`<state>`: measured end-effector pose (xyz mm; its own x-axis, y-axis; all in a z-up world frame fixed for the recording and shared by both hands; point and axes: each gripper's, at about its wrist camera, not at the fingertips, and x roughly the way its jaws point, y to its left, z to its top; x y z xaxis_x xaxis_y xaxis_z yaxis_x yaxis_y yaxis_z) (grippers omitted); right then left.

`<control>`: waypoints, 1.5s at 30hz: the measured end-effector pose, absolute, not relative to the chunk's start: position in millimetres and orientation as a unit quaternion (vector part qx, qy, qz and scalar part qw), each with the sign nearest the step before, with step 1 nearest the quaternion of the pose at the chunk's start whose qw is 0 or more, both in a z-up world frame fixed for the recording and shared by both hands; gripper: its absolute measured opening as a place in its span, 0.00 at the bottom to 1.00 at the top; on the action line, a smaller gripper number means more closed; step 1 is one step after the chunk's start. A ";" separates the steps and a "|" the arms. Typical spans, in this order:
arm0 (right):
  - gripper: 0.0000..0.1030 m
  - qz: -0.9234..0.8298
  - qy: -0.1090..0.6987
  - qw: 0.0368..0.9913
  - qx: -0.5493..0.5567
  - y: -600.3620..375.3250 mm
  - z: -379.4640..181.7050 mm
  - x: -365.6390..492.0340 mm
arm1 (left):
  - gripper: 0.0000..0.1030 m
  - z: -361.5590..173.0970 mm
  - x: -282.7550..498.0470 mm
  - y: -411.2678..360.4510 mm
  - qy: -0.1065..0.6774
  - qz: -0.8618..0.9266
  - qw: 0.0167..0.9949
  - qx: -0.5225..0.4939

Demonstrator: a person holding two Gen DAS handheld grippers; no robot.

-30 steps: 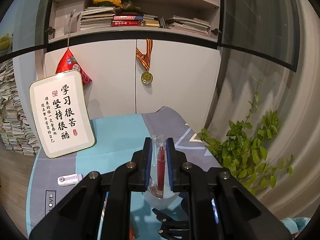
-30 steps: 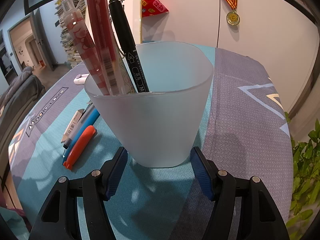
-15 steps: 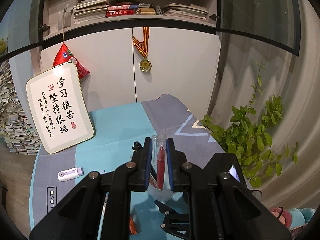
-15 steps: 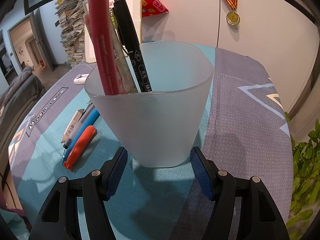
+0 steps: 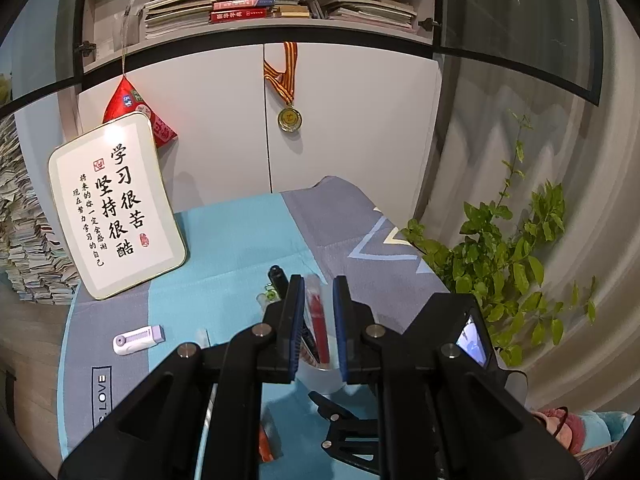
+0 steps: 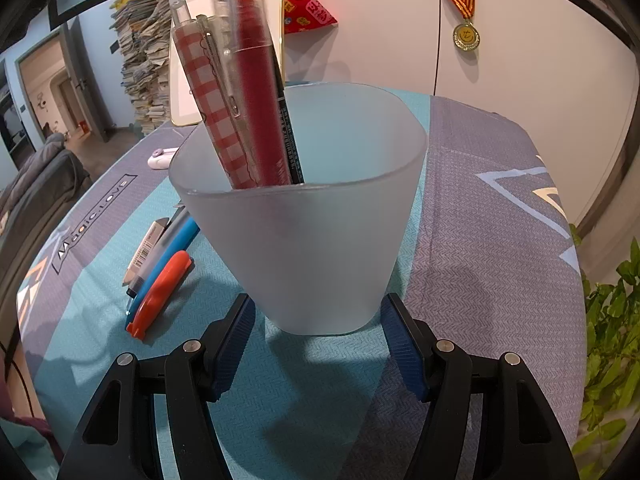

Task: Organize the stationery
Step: 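Lift the red pen and lower it into the frosted cup, open left gripper, then move the left gripper to the pens and grasp the silver-clip pen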

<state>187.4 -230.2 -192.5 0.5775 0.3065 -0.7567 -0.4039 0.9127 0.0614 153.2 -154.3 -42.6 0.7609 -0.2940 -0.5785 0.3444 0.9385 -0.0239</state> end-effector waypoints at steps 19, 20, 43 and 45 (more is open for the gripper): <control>0.65 0.200 0.414 0.886 -0.059 -231.5 -191.9 187.4 | 0.13 -48.0 155.1 -122.5 0.305 -0.125 0.944 0.027; 0.65 0.200 0.414 0.886 -0.059 -231.5 -191.9 187.4 | 0.13 -51.0 157.0 -115.5 0.309 -0.115 0.944 0.024; 0.65 0.200 0.414 0.886 -0.060 -231.2 -192.1 187.4 | 0.13 -163.7 221.4 -56.1 0.468 -0.019 0.883 -0.002; 0.65 0.200 0.414 0.886 -0.060 -230.3 -192.4 187.4 | 0.13 -163.5 223.1 -56.9 0.464 -0.019 0.886 0.001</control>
